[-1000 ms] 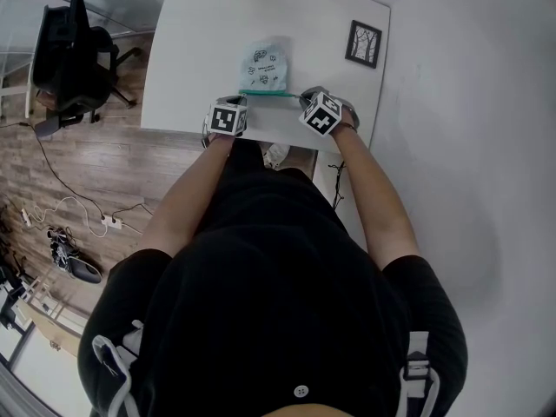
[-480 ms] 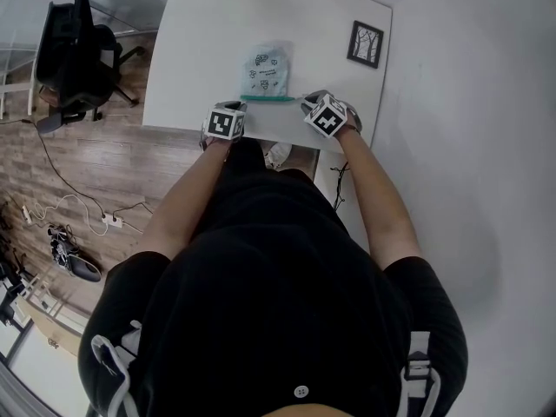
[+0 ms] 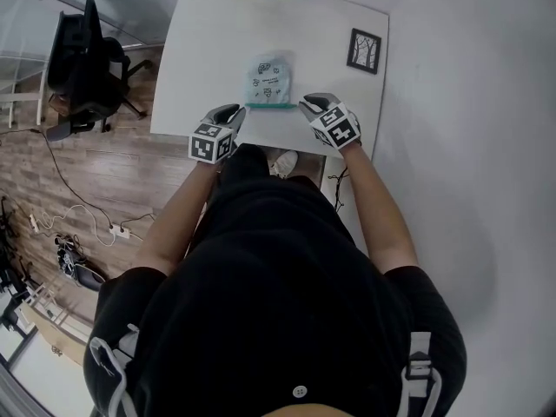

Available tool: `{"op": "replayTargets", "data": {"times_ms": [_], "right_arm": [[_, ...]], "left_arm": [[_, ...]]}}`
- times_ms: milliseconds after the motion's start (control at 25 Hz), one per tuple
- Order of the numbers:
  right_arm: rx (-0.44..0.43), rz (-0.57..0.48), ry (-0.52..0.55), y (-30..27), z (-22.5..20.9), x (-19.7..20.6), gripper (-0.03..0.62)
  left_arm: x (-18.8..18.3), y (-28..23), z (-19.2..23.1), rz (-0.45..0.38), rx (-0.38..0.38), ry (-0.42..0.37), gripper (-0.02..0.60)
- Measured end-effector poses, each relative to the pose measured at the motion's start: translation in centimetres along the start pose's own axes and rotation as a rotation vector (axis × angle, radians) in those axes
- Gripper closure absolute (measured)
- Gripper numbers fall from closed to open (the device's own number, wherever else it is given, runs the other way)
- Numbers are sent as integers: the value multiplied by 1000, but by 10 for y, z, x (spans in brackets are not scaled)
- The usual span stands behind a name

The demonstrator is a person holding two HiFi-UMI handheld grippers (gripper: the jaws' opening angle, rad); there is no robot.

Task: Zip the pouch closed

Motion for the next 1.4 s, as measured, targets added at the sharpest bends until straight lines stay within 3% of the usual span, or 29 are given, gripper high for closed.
{"op": "replayTargets", "data": {"times_ms": [280, 600, 720, 960, 1120, 1400], "right_arm": [[-5, -301, -36, 50, 31, -57, 519], [-24, -617, -57, 110, 65, -117, 535], [-23, -710, -4, 128, 76, -135, 549], [21, -761, 110, 149, 90, -159, 575], [35, -770, 121, 158, 90, -163, 583], [50, -770, 129, 169, 87, -165, 583]], "left_arm": [[-59, 55, -27, -252, 88, -59, 514], [-115, 101, -60, -449, 153, -170, 514], [-130, 115, -71, -517, 181, -201, 525], [-144, 132, -78, -582, 197, -233, 574], [-150, 136, -81, -595, 195, -238, 574], [-172, 144, -93, -635, 185, -314, 574]]}}
Point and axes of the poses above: the fingertips, and each gripper's own axes: y backward along the fingers, z to its left, x out of its underside, the point moved 6 cm from there along y, backward along the fingers, and after that the axes turned 5 degrees about -x, right-handed, at the moved point
